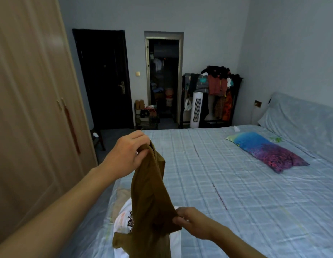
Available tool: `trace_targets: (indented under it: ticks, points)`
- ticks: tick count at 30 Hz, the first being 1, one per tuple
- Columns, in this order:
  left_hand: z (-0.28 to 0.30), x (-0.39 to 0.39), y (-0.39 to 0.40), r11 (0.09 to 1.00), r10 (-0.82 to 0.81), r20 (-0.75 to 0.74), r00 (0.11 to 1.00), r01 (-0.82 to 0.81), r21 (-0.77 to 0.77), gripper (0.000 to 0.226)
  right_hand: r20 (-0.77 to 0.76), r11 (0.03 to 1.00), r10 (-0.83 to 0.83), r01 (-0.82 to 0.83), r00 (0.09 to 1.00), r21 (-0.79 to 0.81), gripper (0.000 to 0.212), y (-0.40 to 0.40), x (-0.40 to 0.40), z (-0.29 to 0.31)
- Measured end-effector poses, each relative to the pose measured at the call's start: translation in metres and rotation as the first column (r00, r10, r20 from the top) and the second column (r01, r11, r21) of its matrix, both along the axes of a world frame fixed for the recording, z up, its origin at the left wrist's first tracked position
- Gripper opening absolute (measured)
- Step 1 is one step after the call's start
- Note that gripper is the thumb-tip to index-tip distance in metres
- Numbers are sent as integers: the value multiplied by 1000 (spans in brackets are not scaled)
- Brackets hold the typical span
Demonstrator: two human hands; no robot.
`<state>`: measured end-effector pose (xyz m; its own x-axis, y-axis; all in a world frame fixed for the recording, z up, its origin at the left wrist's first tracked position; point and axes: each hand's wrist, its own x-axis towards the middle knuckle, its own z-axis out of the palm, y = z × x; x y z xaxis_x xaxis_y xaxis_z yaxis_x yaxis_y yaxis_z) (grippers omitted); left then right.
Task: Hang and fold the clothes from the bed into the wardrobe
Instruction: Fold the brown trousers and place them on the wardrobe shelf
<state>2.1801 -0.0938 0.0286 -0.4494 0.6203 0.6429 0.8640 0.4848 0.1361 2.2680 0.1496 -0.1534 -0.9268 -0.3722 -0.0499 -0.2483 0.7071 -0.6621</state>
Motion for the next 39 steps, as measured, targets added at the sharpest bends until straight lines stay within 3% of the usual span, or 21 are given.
trace_targets:
  ticks: [3, 7, 16, 23, 27, 31, 39]
  points:
    - [-5, 4, -10, 1000, -2, 9, 1000, 1, 17, 13, -3, 995, -88, 89, 996, 41, 29, -9, 7, -10]
    - [-11, 8, -28, 998, 29, 12, 1000, -30, 54, 15, -196, 950, -284, 302, 939, 74, 26, 3, 13, -11]
    - [-18, 4, -56, 993, 117, 70, 991, -115, -39, 23, -594, 802, -495, 596, 634, -33, 7, 78, 16, 65]
    - [-10, 5, -35, 984, 178, 86, 980, -175, -40, 21, -761, 782, -470, 611, 447, -123, 10, 121, 19, 154]
    - [3, 12, 0, 973, 227, 98, 969, -230, 25, 24, -792, 794, -460, 585, 400, -165, 12, 147, 19, 183]
    - [30, 26, 42, 982, 158, 62, 985, -164, 95, 18, -795, 772, -521, 570, 311, -283, 10, 192, 24, 201]
    - [95, 58, 159, 975, 110, -27, 994, -103, 196, 26, -787, 789, -575, 406, 226, -460, 19, 300, 65, 260]
